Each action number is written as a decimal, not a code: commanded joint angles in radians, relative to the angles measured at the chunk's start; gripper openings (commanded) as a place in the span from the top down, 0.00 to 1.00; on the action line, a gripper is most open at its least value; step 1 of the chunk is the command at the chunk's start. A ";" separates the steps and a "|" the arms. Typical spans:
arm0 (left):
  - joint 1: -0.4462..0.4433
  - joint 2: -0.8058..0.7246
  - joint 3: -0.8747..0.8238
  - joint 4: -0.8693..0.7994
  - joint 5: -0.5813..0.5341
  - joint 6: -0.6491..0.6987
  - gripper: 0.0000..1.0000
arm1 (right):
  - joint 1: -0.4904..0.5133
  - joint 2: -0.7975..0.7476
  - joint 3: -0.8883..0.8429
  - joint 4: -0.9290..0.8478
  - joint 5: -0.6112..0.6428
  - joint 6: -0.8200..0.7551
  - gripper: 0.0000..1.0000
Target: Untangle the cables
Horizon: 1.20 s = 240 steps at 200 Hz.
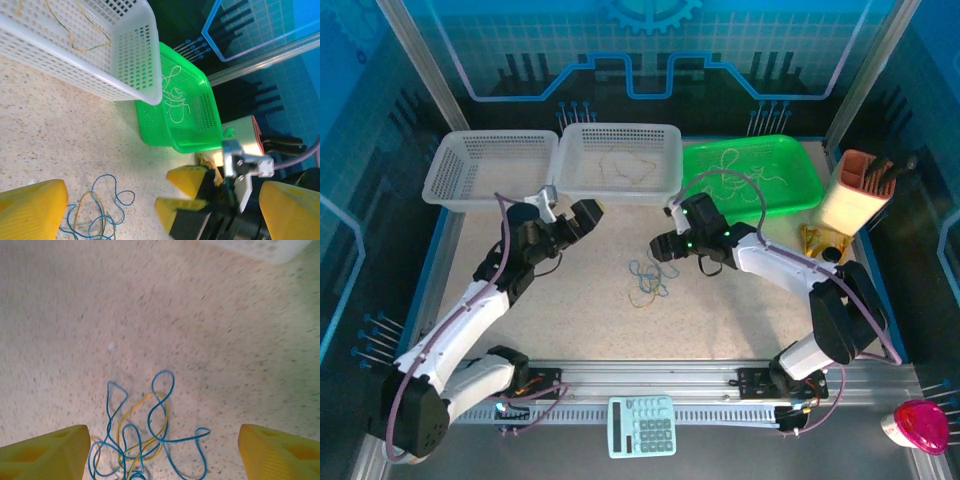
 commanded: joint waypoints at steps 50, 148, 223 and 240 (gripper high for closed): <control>0.078 -0.073 -0.023 -0.063 -0.018 0.002 0.01 | 0.009 0.087 -0.021 0.034 -0.022 -0.161 0.20; 0.099 -0.063 -0.032 -0.015 0.022 -0.033 0.01 | 0.001 0.239 0.075 0.051 -0.036 -0.183 0.47; 0.101 -0.066 -0.033 0.000 0.042 -0.044 0.01 | -0.007 0.070 0.125 -0.063 -0.075 -0.218 1.00; 0.101 -0.065 -0.030 0.002 0.048 -0.047 0.01 | -0.007 0.002 0.125 -0.069 -0.082 -0.206 1.00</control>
